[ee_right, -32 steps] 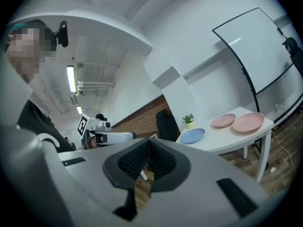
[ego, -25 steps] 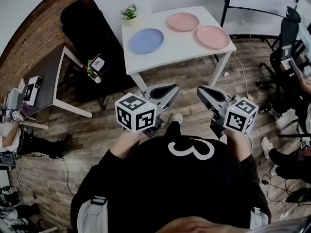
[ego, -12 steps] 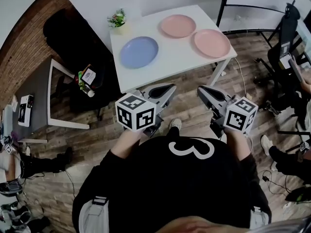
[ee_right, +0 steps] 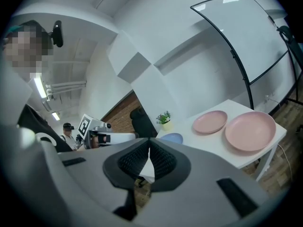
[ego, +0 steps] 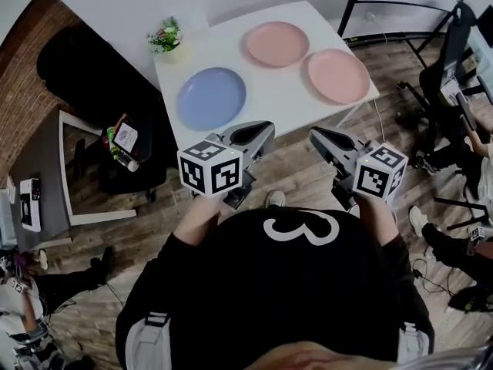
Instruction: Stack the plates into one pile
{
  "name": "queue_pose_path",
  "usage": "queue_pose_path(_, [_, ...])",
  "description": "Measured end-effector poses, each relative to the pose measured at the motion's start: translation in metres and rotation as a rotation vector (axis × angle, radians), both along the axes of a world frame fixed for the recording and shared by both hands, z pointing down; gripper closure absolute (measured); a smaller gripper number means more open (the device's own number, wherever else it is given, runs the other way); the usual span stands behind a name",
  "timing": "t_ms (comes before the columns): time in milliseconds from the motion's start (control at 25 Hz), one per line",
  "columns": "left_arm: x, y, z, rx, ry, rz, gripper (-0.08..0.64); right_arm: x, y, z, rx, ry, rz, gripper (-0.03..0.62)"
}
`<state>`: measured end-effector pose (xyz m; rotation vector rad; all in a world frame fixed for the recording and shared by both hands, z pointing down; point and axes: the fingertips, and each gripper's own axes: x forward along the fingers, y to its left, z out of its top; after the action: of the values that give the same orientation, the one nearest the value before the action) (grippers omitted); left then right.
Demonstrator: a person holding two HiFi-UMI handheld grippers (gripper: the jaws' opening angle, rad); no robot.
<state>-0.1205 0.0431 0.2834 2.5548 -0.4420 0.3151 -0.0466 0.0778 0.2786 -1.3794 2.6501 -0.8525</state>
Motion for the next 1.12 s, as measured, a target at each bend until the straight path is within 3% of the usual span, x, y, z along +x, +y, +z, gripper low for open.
queue_pose_path(120, [0.001,-0.029,0.007,-0.053,0.027,-0.002,0.543,0.003,-0.027,0.002,-0.021,0.000,0.008,0.568])
queue_pose_path(520, [0.003,-0.091,0.026,-0.048,0.005,-0.025,0.541,0.021,-0.075,0.008,-0.010,0.052,0.033,0.567])
queue_pose_path(1120, [0.055,-0.189,0.017,-0.010,-0.019,-0.113,0.541,0.100,-0.170,0.005,-0.015,-0.030,-0.010,0.566])
